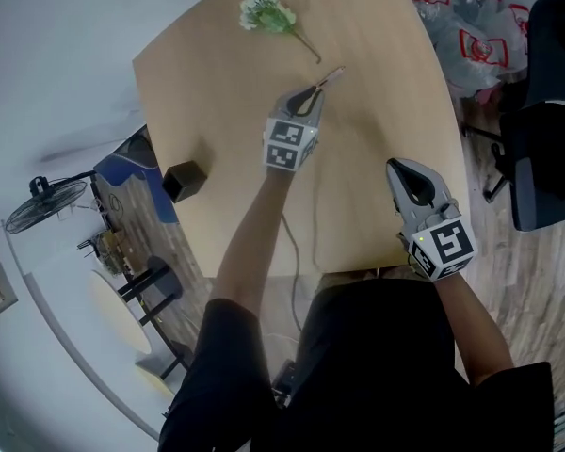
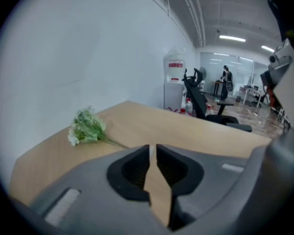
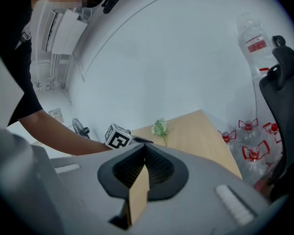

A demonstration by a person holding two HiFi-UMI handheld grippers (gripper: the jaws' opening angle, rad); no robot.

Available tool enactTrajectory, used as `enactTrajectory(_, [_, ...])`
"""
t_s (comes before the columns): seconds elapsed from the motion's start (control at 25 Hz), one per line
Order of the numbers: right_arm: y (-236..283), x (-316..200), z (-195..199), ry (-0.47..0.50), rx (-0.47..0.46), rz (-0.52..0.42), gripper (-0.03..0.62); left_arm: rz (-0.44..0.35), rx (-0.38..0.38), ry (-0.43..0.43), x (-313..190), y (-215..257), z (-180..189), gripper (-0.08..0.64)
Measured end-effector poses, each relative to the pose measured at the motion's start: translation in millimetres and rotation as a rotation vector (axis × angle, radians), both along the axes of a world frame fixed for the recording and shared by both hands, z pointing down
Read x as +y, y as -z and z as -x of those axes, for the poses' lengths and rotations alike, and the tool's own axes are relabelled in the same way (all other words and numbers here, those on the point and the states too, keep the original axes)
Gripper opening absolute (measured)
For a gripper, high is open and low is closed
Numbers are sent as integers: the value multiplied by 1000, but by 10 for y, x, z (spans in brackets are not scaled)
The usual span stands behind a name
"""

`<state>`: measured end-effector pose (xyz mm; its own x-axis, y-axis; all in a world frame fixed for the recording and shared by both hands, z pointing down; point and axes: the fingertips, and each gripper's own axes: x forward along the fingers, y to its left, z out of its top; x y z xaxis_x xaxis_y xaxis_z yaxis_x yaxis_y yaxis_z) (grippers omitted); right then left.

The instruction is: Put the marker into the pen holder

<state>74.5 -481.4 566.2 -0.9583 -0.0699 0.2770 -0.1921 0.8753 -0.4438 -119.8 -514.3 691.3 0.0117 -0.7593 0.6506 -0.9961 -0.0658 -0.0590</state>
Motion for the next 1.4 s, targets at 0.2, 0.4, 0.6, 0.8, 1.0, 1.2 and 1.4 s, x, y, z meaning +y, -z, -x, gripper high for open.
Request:
enactTrajectory(0.2, [-177,-139,-7,-14,4,9,2,79,7,-23,-188,-406,204,62])
enactTrajectory(0.4, [-318,-240,-60,-32,19,18,2,109,39,-121,-364,-687,152,100])
enactTrajectory(0.6, [-469,-239,-89,-41,40,32,2,160,1,-184,-429,-886,183,103])
enactTrajectory(0.8, [-557,-205,-109,-26,78,13,2,250,27,-189,-413,-1004,175,128])
enactTrajectory(1.0, [-559,-272,-110,-32,74,7,2,270,18,-194,-415,-1058,177,118])
enactTrajectory(1.2, [-606,-331,-198,-50,100,17,2,304,-19,-184,-406,-1040,74,58])
enactTrajectory(1.4, [-568,-386,-229,-49,98,-13,2,287,-26,-161,-406,-979,85,52])
